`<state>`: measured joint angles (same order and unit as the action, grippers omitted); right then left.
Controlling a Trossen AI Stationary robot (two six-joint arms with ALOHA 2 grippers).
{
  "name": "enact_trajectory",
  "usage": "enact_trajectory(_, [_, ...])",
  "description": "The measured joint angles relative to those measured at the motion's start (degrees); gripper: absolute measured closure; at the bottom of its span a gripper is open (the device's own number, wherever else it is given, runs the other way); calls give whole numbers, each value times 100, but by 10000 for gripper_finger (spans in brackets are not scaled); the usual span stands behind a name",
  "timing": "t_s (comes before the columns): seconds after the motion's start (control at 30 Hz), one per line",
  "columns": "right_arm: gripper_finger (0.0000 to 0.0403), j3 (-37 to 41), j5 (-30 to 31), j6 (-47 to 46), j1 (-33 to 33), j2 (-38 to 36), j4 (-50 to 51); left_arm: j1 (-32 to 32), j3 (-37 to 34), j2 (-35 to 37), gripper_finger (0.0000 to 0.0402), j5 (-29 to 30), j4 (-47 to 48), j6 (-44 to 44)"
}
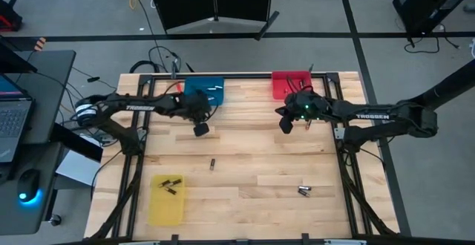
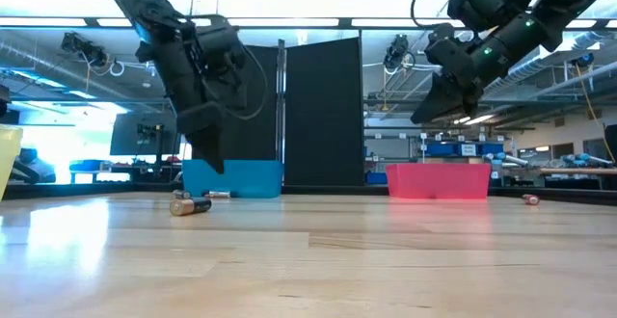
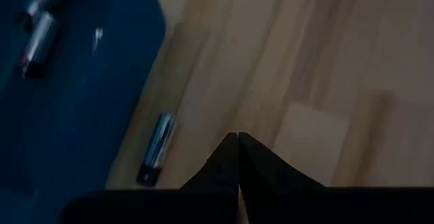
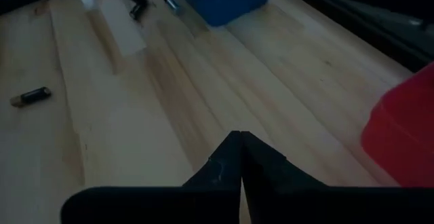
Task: Sort batteries
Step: Put the silver battery into the blue bin
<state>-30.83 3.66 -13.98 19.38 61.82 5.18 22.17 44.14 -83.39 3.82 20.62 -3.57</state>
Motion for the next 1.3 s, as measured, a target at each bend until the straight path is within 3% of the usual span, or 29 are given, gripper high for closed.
enact_trajectory(0.2, [393, 0, 20, 37, -94, 0, -51, 343, 324, -429, 364, 2, 468, -528])
enact_trajectory(0.63, [391, 0, 35, 51, -94, 0, -74, 448, 583, -1039, 261, 341, 269, -1029])
enact_trajectory(0.97, [391, 0, 35, 65, -115, 1, -83, 480, 588, -1147, 254, 716, 203, -1170])
enact_trajectory(1.3, [387, 0, 35, 84, -170, 2, -82, 439, 601, -1347, 254, 660, 243, -1281])
